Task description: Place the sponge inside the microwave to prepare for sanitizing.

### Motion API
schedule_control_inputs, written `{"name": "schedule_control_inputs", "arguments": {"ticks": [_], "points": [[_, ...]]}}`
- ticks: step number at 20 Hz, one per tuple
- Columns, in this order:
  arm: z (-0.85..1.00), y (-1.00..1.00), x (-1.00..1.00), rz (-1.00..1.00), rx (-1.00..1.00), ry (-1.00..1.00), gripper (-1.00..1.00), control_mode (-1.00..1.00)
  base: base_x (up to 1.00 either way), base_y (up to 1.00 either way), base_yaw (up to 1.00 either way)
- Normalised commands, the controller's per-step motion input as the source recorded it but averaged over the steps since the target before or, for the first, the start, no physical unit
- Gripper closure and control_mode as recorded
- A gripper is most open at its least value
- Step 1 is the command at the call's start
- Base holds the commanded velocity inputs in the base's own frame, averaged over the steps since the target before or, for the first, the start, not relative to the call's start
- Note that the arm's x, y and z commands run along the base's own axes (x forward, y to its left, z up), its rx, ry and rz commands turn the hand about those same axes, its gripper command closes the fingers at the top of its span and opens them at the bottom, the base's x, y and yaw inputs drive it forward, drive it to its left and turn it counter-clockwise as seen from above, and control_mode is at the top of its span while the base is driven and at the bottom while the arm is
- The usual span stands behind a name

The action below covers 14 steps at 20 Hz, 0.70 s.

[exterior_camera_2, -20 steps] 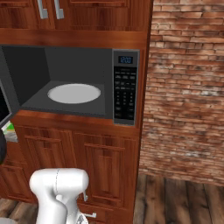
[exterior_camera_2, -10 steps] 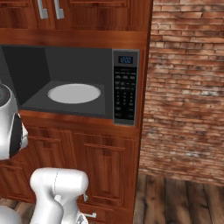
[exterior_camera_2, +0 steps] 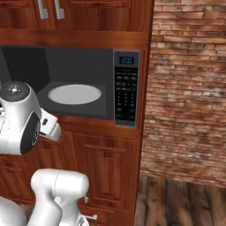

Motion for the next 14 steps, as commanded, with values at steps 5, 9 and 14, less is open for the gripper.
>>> {"name": "schedule_control_inputs", "arguments": {"ticks": [5,9,14], "points": [[-0.27,0.0,0.33,0.19,-0.45,0.51,-1.0,-1.0,0.0,0.0,0.0],[0.0,0.0,0.09,-0.02,-0.4,0.36,-1.0,-1.0,0.0,0.0,0.0],[-0.04,0.0,0.01,0.0,-0.03,0.02,-1.0,-1.0,0.0,0.0,0.0]]}}
